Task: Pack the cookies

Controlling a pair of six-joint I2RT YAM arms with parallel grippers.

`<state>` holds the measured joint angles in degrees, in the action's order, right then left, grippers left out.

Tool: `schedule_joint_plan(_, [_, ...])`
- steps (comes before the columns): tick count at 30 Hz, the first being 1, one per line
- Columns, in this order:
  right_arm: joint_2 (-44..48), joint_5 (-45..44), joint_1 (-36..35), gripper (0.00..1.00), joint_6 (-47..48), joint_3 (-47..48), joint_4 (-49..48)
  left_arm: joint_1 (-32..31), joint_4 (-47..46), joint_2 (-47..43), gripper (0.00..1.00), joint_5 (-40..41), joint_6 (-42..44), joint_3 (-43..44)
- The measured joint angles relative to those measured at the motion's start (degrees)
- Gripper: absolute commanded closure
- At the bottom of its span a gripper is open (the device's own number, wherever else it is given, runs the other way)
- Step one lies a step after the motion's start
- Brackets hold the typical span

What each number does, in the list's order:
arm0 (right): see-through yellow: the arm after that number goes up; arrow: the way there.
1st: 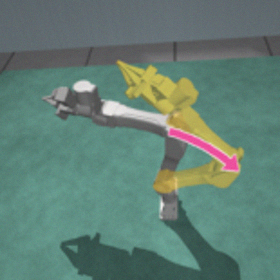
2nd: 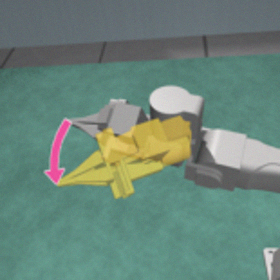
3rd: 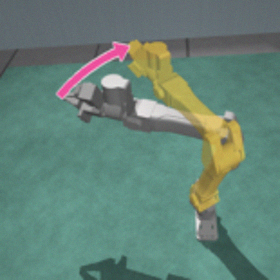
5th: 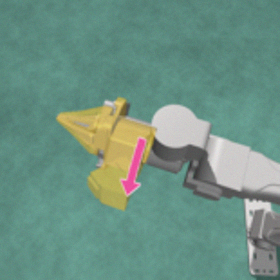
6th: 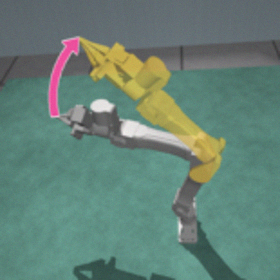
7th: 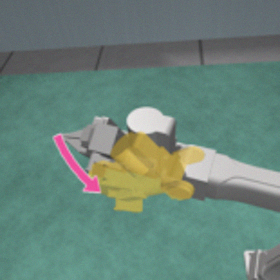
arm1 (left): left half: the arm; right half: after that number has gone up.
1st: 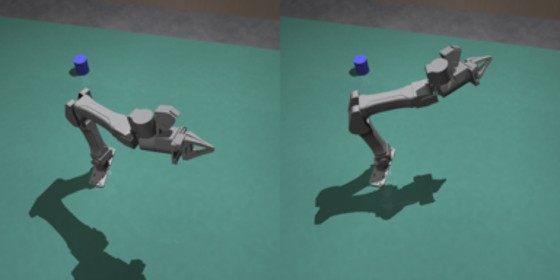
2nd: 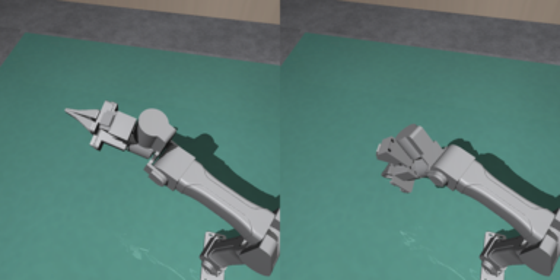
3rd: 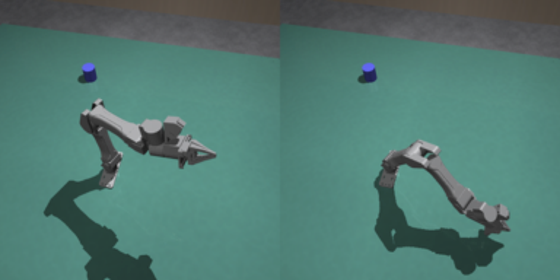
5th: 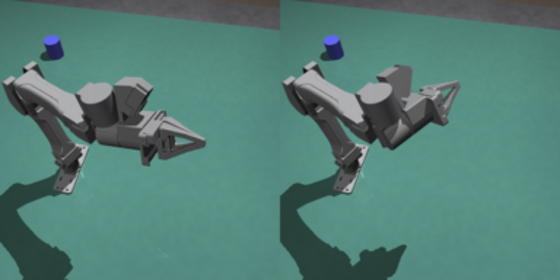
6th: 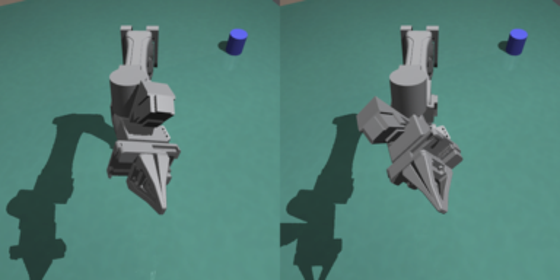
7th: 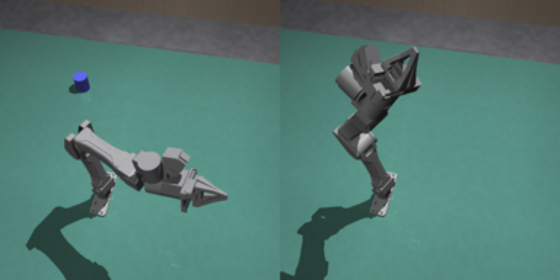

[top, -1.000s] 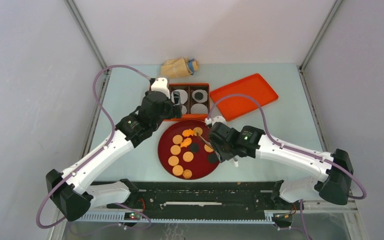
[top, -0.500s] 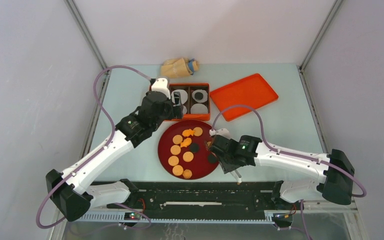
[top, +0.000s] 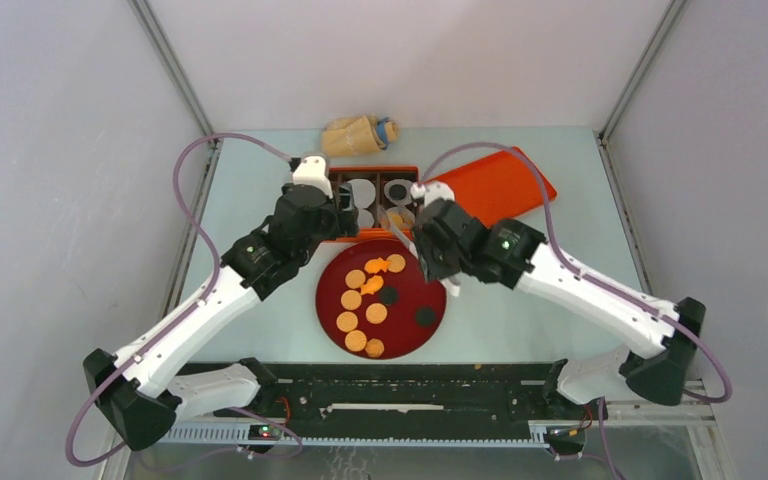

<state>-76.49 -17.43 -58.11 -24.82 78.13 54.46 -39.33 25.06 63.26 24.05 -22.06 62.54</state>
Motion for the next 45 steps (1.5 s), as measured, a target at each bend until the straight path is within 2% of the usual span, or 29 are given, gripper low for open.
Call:
schedule_joint_plan(5, [-10.1,0.7,6.2,0.83,5.2,8.9,-5.0,0.0,0.9,-2.0,0.21,2.6,0.0,0.0])
schedule_joint_plan(6, [-15.4,1.1,7.3,0.83,6.8,12.3,-7.0,0.1,1.2,-2.3,0.21,3.0,0.0,0.0])
schedule_joint_plan(12, [-32.2,3.4,11.6,0.84,10.6,24.6,-9.7,0.2,2.4,-2.8,0.2,5.4,0.2,0.0])
schedule_joint_plan(19, [-42.2,6.6,14.3,0.84,13.2,31.7,-10.1,0.9,2.8,-3.2,0.2,6.9,0.5,0.0])
schedule_joint_plan(24, [-45.4,8.5,15.4,0.8,14.3,34.2,-10.5,1.5,2.8,-3.2,0.19,7.3,0.6,0.0])
schedule_joint_plan(27, [-47.2,9.2,15.7,0.68,14.5,36.2,-10.2,1.7,2.8,-3.2,0.17,7.4,0.6,0.0])
schedule_joint_plan(29, [-48.6,9.6,15.7,0.56,14.8,38.3,-9.8,1.7,2.8,-3.2,0.16,7.6,0.6,0.0])
schedule_joint_plan(31, [-49.4,9.8,15.7,0.51,15.2,39.2,-9.7,1.9,2.8,-3.2,0.15,7.7,0.6,0.0])
schedule_joint_plan(45, [-47.5,9.1,14.8,0.52,15.7,37.9,-9.3,2.0,2.8,-4.0,0.15,7.1,0.6,-1.6])
